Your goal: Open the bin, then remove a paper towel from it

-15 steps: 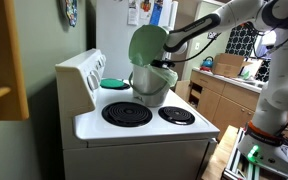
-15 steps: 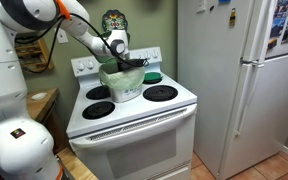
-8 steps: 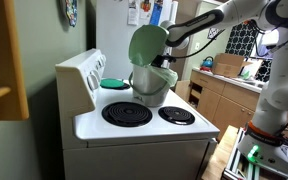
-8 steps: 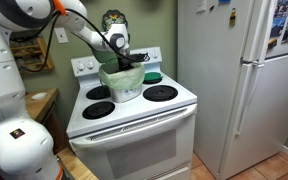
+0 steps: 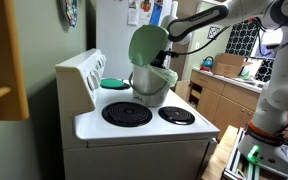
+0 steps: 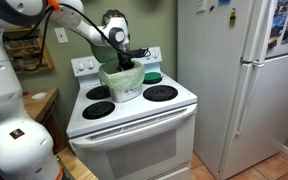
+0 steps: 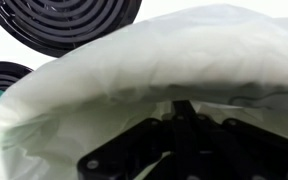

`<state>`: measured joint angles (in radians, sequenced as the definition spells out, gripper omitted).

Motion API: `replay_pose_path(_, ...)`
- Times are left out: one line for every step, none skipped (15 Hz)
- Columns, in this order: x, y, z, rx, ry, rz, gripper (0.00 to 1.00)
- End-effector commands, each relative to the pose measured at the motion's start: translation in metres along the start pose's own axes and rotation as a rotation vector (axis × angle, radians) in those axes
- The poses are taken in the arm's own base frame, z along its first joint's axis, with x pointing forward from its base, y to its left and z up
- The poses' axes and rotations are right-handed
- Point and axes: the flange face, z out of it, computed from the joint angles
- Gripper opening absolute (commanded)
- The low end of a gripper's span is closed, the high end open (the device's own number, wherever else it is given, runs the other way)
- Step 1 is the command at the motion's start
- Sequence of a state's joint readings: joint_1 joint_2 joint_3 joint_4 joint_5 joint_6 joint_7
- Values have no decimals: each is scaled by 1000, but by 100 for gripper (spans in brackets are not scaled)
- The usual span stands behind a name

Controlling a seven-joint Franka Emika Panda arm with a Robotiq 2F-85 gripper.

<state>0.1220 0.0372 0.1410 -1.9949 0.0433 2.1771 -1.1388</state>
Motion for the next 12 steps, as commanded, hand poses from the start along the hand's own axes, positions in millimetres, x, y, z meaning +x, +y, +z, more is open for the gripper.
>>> replay_pose_path(-8,-5,-12,9,-49,5,2)
replay_pose_path(-10,-6,-14,13,-64,3,2)
replay_pose_path(-12,-7,-14,23,-80,-4,3)
replay_pose_path(-14,-8,-13,30,-100,-10,2)
replay_pose_path(-15,-10,-13,39,-112,-17,2)
replay_pose_path(-15,-11,-12,49,-127,-25,2)
replay_pose_path(-16,-12,-11,57,-138,-31,2)
replay_pose_path(-16,-13,-9,64,-146,-35,2)
replay_pose_path(-16,-13,-8,72,-147,-37,2)
replay_pose_path(-16,-14,-8,77,-145,-39,2)
replay_pose_path(-15,-14,-7,82,-137,-41,2)
replay_pose_path(-14,-13,-6,82,-131,-41,4)
